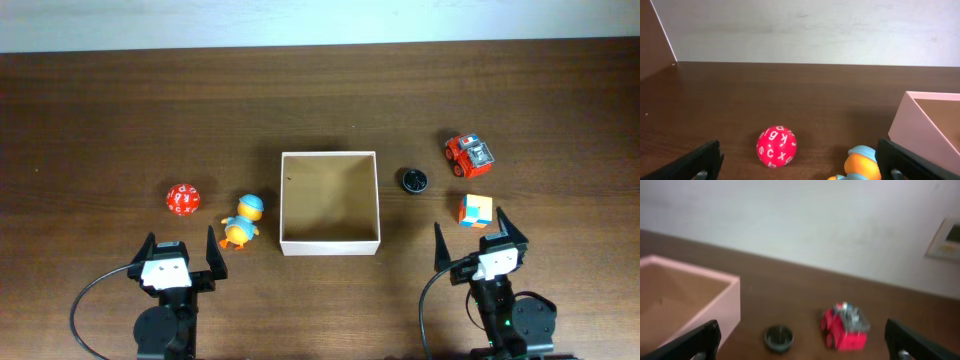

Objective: Pack container

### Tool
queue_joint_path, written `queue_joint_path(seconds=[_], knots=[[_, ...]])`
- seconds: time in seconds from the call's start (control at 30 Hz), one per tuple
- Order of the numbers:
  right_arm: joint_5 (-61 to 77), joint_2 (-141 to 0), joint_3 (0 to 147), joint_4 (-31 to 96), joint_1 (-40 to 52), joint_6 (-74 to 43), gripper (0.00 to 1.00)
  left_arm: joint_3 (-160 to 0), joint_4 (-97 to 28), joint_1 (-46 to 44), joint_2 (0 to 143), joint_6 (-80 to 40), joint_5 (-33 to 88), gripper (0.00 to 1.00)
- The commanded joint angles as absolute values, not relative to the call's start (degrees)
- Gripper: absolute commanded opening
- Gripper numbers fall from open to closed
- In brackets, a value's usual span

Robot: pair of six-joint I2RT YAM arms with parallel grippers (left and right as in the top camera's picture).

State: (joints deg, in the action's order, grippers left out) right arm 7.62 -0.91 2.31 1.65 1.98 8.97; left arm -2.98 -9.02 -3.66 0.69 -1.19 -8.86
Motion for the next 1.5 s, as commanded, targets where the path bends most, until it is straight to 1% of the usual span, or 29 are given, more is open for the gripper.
queue_joint_path(seconds=[0.0, 0.13, 0.3, 0.47, 0.73, 0.87, 0.9, 1.07, 1.2, 1.33, 1.47], knots=[[9.13, -0.73, 1.93, -1.67, 2.24, 8.51, 0.99, -2.72, -8.88, -3.31, 0.36, -1.72, -9.28, 0.99], [14.46, -0.73, 2.0, -5.28, 2.24, 8.51, 0.99, -2.72, -8.88, -3.31, 0.36, -1.72, -9.28, 0.99], [16.01, -0.73, 3.6, -4.56, 2.24, 5.1, 0.99, -2.72, -8.88, -3.31, 0.36, -1.72, -9.28, 0.99], [16.34, -0.73, 8.12, 0.3, 2.24, 5.08, 0.99, -2.72, -8.88, -3.31, 0.36, -1.72, -9.28, 0.99], [16.32, -3.97, 20.29, 12.86, 2.24, 5.1, 0.99, -2.72, -8.88, -3.31, 0.36, -1.72, -9.28, 0.99], [16.32, -11.09, 28.25, 19.99, 2.24, 5.08, 0.99, -2.72, -8.88, -3.31, 0.36, -1.72, -9.28, 0.99], [16.34, -16.62, 33.78, 24.75, 2.24, 5.08, 0.99, -2.72, -8.88, -3.31, 0.36, -1.72, -9.28, 0.99], [17.26, -32.45, 49.52, 36.21, 2.24, 5.1, 0.99, -2.72, -8.88, -3.31, 0.36, -1.72, -9.28, 0.99], [23.18, -43.92, 62.61, 44.25, 2.24, 5.1, 0.99, -2.72, -8.88, -3.31, 0.36, -1.72, -9.28, 0.99], [32.16, -51.37, 69.69, 46.7, 2.24, 5.08, 0.99, -2.72, -8.88, -3.31, 0.36, -1.72, -9.28, 0.99], [35.94, -55.9, 69.97, 46.33, 2.24, 5.06, 0.99, -2.72, -8.88, -3.31, 0.36, -1.72, -9.28, 0.99]])
